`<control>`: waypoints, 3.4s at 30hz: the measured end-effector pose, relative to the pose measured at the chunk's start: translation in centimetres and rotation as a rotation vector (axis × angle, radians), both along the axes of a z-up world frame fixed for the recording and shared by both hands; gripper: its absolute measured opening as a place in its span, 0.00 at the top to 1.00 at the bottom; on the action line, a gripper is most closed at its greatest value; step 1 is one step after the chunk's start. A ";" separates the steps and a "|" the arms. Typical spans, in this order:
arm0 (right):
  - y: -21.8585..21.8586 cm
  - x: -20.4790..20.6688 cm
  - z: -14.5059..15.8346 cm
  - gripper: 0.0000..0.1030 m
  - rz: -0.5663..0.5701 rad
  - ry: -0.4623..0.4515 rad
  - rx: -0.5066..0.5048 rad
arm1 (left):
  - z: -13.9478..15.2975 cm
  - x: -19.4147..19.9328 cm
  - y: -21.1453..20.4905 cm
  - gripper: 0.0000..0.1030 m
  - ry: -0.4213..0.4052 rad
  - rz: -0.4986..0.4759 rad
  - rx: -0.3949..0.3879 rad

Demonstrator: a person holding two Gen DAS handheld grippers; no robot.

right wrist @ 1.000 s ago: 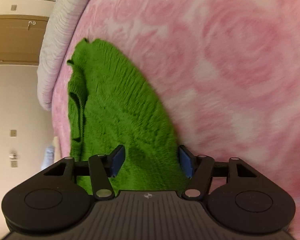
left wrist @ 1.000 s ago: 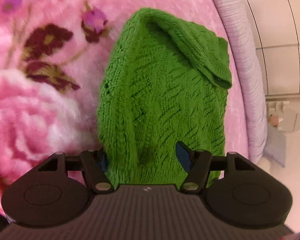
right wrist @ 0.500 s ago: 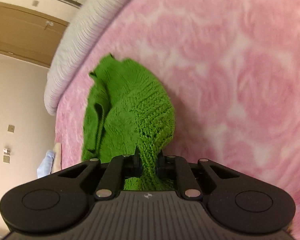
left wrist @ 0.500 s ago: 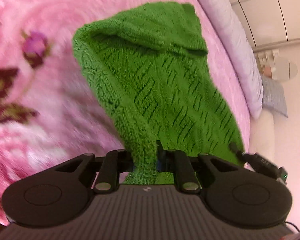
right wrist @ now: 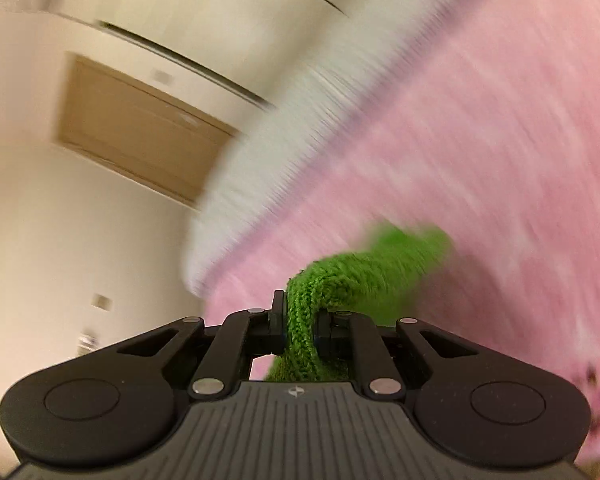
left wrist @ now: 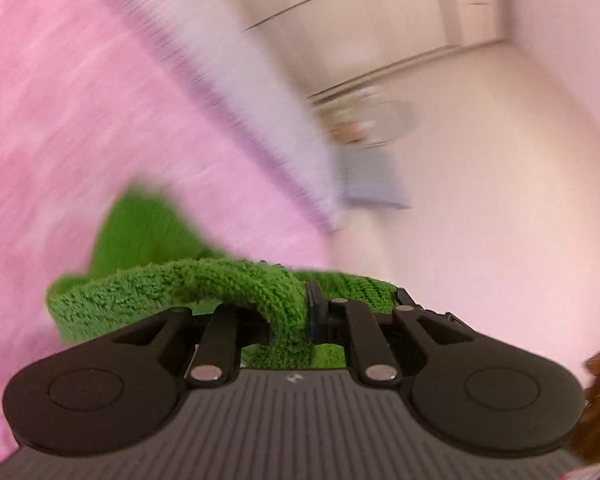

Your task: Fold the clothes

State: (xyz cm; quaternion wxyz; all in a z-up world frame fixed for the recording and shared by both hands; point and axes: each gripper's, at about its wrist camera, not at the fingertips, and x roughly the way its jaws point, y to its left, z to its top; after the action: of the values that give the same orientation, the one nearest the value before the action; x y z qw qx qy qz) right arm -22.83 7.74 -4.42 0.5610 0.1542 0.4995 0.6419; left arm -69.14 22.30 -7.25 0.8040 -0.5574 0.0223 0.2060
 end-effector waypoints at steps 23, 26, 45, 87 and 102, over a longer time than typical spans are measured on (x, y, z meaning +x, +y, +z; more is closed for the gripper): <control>11.9 5.8 18.1 0.88 -0.277 -0.104 0.119 | 15.8 7.8 15.4 0.90 -0.083 0.007 0.268; 12.6 6.2 19.4 0.87 -0.257 -0.135 0.220 | 17.8 8.3 15.7 0.90 -0.088 0.021 0.322; -4.8 7.7 -9.6 0.58 -0.005 -0.018 -0.732 | -11.7 2.8 -9.4 0.86 0.521 0.259 -0.577; -4.3 5.8 -25.4 0.90 0.009 0.064 -0.395 | -24.5 3.1 -9.8 0.96 0.250 0.391 -0.429; -15.7 2.2 -25.7 0.94 0.086 0.008 -0.623 | -23.1 -0.9 -19.5 0.96 0.489 0.342 -0.474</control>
State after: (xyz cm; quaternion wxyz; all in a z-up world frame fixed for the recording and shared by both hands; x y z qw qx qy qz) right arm -20.59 -8.00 -30.08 0.5516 -0.0440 0.6805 0.4803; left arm -70.04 2.81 -30.34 0.5777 -0.6580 0.1670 0.4533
